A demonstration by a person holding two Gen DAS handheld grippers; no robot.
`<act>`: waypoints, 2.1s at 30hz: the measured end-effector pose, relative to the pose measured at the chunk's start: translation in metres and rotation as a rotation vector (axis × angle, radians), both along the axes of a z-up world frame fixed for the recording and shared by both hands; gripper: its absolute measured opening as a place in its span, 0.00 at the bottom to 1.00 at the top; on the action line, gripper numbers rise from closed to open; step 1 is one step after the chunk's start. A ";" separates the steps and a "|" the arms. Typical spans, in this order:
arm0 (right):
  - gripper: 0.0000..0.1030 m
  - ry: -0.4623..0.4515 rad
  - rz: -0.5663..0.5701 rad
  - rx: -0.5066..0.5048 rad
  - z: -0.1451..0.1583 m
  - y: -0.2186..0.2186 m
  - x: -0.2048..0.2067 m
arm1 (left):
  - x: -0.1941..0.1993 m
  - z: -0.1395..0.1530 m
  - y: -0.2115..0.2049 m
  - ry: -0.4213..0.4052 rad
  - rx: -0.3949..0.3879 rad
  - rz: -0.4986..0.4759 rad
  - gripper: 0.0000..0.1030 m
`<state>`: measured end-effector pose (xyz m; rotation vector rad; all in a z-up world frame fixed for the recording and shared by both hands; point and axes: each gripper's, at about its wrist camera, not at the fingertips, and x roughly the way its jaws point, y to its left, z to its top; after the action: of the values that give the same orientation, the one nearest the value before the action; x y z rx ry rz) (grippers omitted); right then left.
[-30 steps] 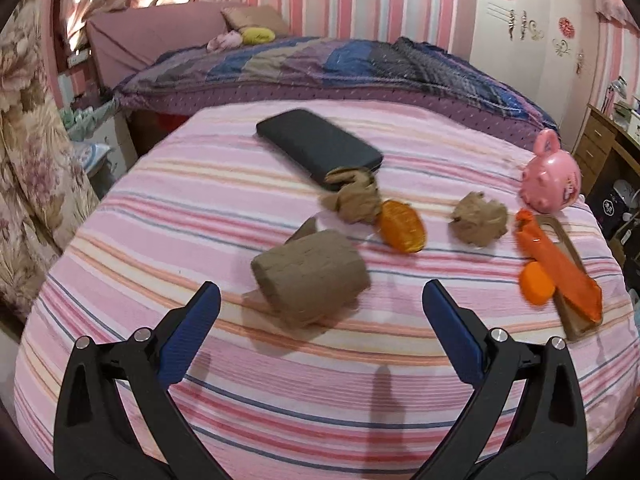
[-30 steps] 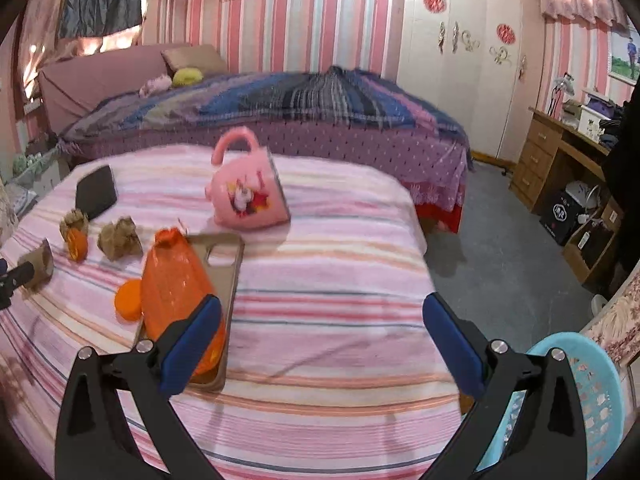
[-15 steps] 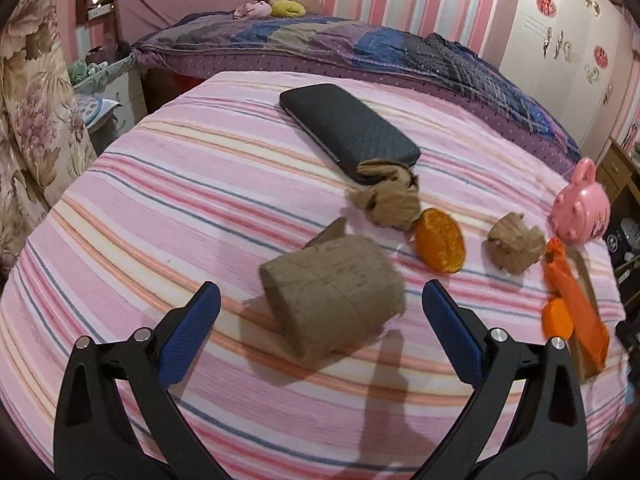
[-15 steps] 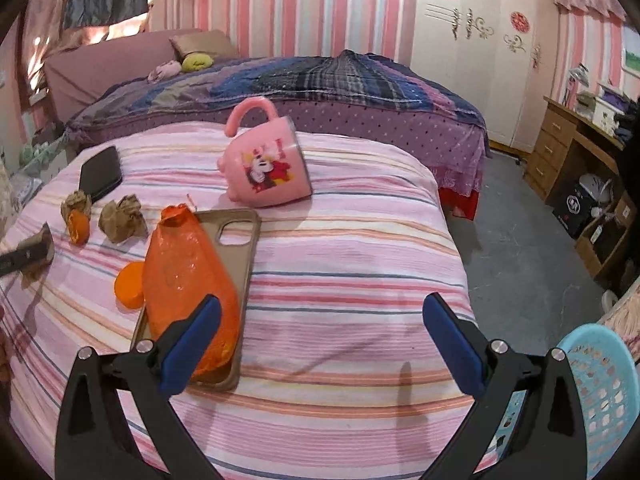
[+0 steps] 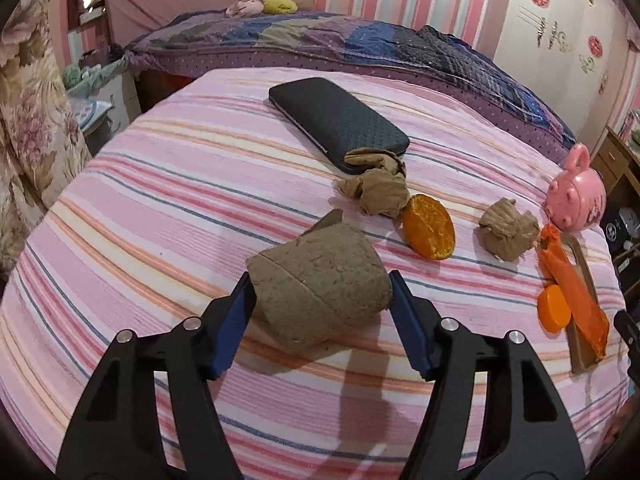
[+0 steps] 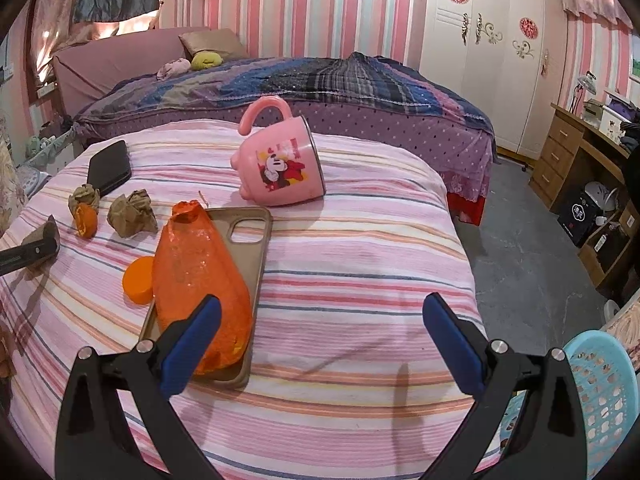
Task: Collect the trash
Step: 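Close the left tool on the brown paper roll while the right grasps the orange plastic bag, then carry the paper roll and orange bag over the blue basket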
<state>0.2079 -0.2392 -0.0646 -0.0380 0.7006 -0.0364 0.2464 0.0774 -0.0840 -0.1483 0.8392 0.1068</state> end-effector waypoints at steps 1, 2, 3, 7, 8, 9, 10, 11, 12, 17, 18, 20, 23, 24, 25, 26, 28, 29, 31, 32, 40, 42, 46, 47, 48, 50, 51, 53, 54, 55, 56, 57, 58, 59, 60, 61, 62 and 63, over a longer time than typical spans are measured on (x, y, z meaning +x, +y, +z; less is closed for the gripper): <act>0.95 -0.001 0.000 0.000 0.000 -0.001 -0.001 | -0.003 0.002 -0.001 -0.008 0.012 -0.008 0.62; 0.95 -0.002 0.001 -0.001 0.001 -0.001 -0.001 | -0.005 0.004 -0.001 -0.014 0.016 -0.012 0.62; 0.95 -0.005 0.004 0.000 0.001 0.000 -0.002 | -0.007 0.006 -0.001 -0.020 0.019 -0.016 0.62; 0.95 -0.008 0.010 0.008 0.003 0.001 -0.005 | -0.019 0.015 -0.001 -0.048 0.024 -0.031 0.62; 0.95 -0.007 0.011 0.009 0.003 0.001 -0.005 | -0.021 0.016 0.000 -0.051 0.026 -0.035 0.62; 0.95 -0.005 0.013 0.012 0.003 0.002 -0.005 | -0.024 0.017 -0.001 -0.053 0.030 -0.041 0.62; 0.95 -0.005 0.013 0.013 0.003 0.002 -0.005 | -0.026 0.017 -0.001 -0.053 0.034 -0.045 0.62; 0.95 -0.005 0.014 0.014 0.003 0.002 -0.006 | -0.028 0.017 -0.002 -0.055 0.044 -0.052 0.62; 0.95 -0.006 0.016 0.016 0.003 0.003 -0.006 | -0.029 0.018 -0.003 -0.057 0.054 -0.057 0.62; 0.95 -0.008 0.027 0.007 0.003 0.006 -0.007 | -0.032 0.018 -0.003 -0.064 0.071 -0.071 0.62; 0.95 -0.010 0.027 0.001 0.002 0.007 -0.007 | -0.032 0.018 -0.002 -0.062 0.067 -0.070 0.62; 0.94 -0.009 0.029 0.000 0.002 0.007 -0.009 | -0.030 0.017 0.000 -0.055 0.055 -0.064 0.62; 0.90 0.002 0.034 0.007 0.000 0.007 -0.008 | -0.029 0.014 0.001 -0.047 0.042 -0.060 0.62; 0.86 0.014 0.044 0.017 -0.001 0.008 -0.007 | -0.029 0.014 0.001 -0.045 0.043 -0.060 0.62; 0.83 0.017 0.048 0.019 -0.002 0.008 -0.007 | -0.029 0.014 0.000 -0.045 0.046 -0.061 0.62; 0.83 0.022 0.054 0.021 -0.003 0.009 -0.005 | -0.029 0.014 0.000 -0.047 0.047 -0.061 0.62; 0.80 0.032 0.078 0.017 -0.004 0.016 -0.003 | -0.029 0.014 0.000 -0.049 0.049 -0.062 0.62; 0.79 0.033 0.085 0.014 -0.004 0.018 -0.003 | -0.029 0.015 -0.001 -0.051 0.049 -0.062 0.62; 0.76 0.045 0.111 0.005 -0.006 0.026 0.000 | -0.029 0.014 -0.001 -0.050 0.048 -0.063 0.62; 0.75 0.055 0.115 -0.004 -0.007 0.028 0.001 | -0.028 0.014 -0.002 -0.049 0.048 -0.064 0.62; 0.34 0.114 0.154 0.027 -0.015 0.031 0.006 | -0.030 0.017 -0.002 -0.058 0.051 -0.062 0.62; 0.22 0.112 0.158 0.028 -0.016 0.031 0.005 | -0.030 0.018 -0.001 -0.059 0.048 -0.062 0.62; 0.11 0.088 0.156 0.020 -0.013 0.032 0.003 | -0.032 0.021 -0.003 -0.067 0.052 -0.067 0.62; 0.10 0.081 0.155 0.019 -0.013 0.031 0.002 | -0.032 0.022 -0.004 -0.068 0.053 -0.068 0.62; 0.08 0.074 0.152 0.019 -0.012 0.031 0.002 | -0.033 0.022 -0.004 -0.069 0.054 -0.070 0.62; 0.08 0.063 0.146 0.020 -0.010 0.029 0.000 | -0.034 0.023 -0.006 -0.070 0.058 -0.073 0.62; 0.08 0.061 0.144 0.022 -0.009 0.028 0.000 | -0.034 0.023 -0.007 -0.072 0.058 -0.074 0.62; 0.08 0.051 0.137 0.027 -0.007 0.024 -0.002 | -0.035 0.024 -0.009 -0.073 0.060 -0.077 0.62; 0.08 0.045 0.135 0.029 -0.006 0.023 -0.003 | -0.035 0.025 -0.010 -0.074 0.062 -0.078 0.62; 0.05 0.027 0.132 0.030 -0.001 0.021 -0.005 | -0.036 0.025 -0.011 -0.075 0.064 -0.080 0.62; 0.05 0.015 0.130 0.030 0.002 0.020 -0.007 | -0.036 0.026 -0.012 -0.078 0.066 -0.082 0.62; 0.05 0.007 0.129 0.030 0.004 0.019 -0.007 | -0.037 0.027 -0.013 -0.080 0.066 -0.083 0.62; 0.05 -0.013 0.126 0.032 0.008 0.017 -0.010 | -0.038 0.028 -0.015 -0.084 0.066 -0.085 0.62; 0.05 -0.029 0.125 0.035 0.011 0.015 -0.013 | -0.039 0.029 -0.016 -0.086 0.066 -0.087 0.62; 0.04 -0.040 0.125 0.037 0.013 0.013 -0.014 | -0.040 0.029 -0.017 -0.088 0.066 -0.089 0.62; 0.04 -0.057 0.124 0.038 0.017 0.011 -0.017 | -0.041 0.030 -0.019 -0.090 0.067 -0.091 0.62; 0.04 -0.069 0.123 0.037 0.020 0.010 -0.019 | -0.042 0.031 -0.020 -0.092 0.067 -0.094 0.62; 0.04 -0.077 0.122 0.037 0.022 0.008 -0.021 | -0.043 0.031 -0.021 -0.093 0.067 -0.096 0.62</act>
<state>0.1865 -0.2308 -0.0425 -0.0435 0.6209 0.0918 0.2035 0.0562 -0.0527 -0.0499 0.7480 0.0377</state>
